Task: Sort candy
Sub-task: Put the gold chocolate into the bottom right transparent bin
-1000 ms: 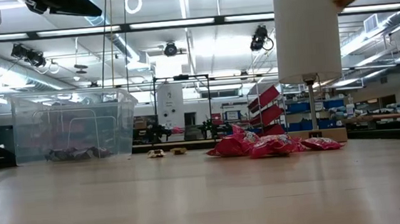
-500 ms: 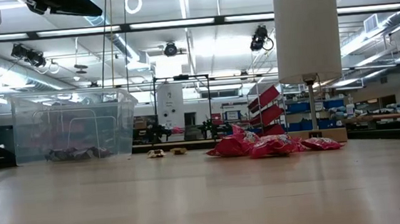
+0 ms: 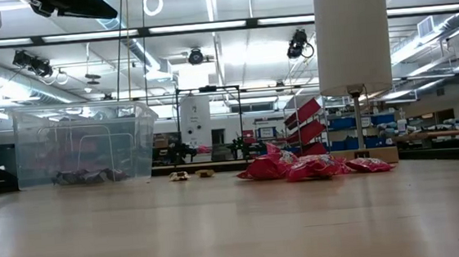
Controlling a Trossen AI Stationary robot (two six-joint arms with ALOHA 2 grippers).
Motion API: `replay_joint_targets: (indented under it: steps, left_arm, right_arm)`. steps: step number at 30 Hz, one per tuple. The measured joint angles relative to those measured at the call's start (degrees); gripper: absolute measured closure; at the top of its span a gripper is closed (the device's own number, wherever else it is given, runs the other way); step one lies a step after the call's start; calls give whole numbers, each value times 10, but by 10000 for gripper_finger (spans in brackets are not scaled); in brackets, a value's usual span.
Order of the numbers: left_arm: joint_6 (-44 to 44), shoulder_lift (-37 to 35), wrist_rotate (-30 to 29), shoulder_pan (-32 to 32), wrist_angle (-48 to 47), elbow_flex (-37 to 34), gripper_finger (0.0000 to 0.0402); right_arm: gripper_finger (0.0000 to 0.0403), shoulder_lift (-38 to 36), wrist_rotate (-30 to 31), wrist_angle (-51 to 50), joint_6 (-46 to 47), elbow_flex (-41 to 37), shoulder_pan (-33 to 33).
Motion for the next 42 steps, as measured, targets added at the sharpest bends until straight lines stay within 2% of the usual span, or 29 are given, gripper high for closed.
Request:
replay_joint_targets:
  steps: [6,11,18,25,32,42]
  left_arm:
    - [-2,0,0,0,0,0,319]
    - [-4,0,0,0,0,0,319]
    - [-4,0,0,0,0,0,319]
    - [-4,0,0,0,0,0,319]
    - [-4,0,0,0,0,0,319]
    - [-4,0,-4,0,0,0,319]
  right_arm:
    - [403,0,-81,-1,110,-73,0]
    - [403,0,-112,-1,215,-126,-10]
    - [403,0,-110,3,242,-154,-31]
    - [403,0,-60,0,276,-154,-54]
    - [401,0,-36,-1,263,-154,-65]
    - [360,0,-16,-1,274,-154,-66]
